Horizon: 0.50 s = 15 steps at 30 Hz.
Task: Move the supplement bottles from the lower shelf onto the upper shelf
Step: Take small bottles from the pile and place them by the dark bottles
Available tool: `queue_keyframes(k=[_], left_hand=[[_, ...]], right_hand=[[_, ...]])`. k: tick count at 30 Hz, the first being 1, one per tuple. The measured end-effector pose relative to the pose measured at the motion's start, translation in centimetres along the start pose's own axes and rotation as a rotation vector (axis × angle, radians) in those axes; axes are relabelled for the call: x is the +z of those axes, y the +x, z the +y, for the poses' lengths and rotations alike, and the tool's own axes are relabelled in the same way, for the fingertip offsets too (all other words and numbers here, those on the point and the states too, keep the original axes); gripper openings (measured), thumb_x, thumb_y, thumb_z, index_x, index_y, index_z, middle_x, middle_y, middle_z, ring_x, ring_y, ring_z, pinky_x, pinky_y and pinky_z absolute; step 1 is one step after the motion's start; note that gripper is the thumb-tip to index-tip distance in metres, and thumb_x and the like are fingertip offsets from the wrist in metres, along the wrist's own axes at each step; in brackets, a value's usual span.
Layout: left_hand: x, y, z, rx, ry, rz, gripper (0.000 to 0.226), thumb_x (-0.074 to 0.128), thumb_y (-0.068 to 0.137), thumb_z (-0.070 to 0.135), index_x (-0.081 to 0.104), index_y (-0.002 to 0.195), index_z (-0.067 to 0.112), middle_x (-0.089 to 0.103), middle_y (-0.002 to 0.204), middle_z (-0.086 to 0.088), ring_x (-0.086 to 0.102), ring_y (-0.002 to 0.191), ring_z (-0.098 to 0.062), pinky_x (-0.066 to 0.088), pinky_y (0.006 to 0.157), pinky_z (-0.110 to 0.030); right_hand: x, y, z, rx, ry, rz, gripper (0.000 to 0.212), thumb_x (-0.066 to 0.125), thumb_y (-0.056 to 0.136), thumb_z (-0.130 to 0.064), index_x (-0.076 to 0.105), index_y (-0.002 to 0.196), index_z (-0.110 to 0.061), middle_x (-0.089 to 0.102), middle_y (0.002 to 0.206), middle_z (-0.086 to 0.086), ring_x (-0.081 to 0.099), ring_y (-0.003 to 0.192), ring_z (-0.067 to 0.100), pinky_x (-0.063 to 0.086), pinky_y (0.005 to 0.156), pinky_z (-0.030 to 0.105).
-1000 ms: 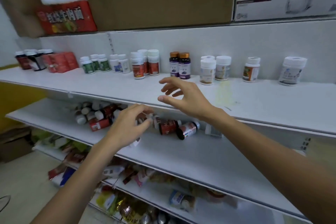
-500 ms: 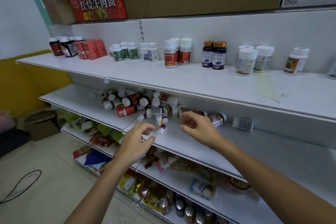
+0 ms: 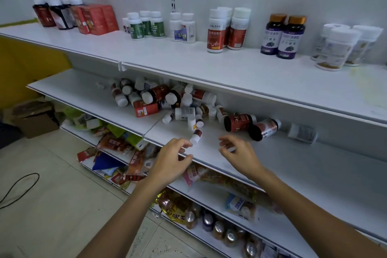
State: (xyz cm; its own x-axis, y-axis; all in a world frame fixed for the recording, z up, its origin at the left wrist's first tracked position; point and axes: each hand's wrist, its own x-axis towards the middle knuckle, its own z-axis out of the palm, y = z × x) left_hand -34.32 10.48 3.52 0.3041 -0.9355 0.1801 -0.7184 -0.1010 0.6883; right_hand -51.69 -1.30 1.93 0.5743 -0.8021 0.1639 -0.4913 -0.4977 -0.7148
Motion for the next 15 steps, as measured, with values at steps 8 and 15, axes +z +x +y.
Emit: queue_keyframes(k=[8,15], left_hand=[[2.8,6.7,-3.8,-0.02,-0.005,-0.035,0.028,0.061,0.087,0.017,0.059,0.115,0.013,0.058,0.113,-0.002,0.053,0.097,-0.011,0.042,0.081,-0.022],[5.8,12.1,-6.3,-0.045,0.006,-0.055,0.031,0.061,0.088,0.021,0.058,0.116,0.009,0.057,0.114,-0.01,0.056,0.102,-0.022,0.042,0.081,-0.025]], right_hand=[[2.1,6.1,4.4,0.228,-0.003,0.099,0.027,0.049,0.096,-0.02,0.057,0.119,-0.011,0.061,0.112,0.009,0.057,0.092,0.019,0.04,0.079,0.024],[1.8,10.0,8.0,0.348,-0.111,0.275,0.046,0.049,0.095,-0.022,0.041,0.14,-0.02,0.038,0.143,0.012,0.051,0.115,0.031,0.039,0.078,0.025]])
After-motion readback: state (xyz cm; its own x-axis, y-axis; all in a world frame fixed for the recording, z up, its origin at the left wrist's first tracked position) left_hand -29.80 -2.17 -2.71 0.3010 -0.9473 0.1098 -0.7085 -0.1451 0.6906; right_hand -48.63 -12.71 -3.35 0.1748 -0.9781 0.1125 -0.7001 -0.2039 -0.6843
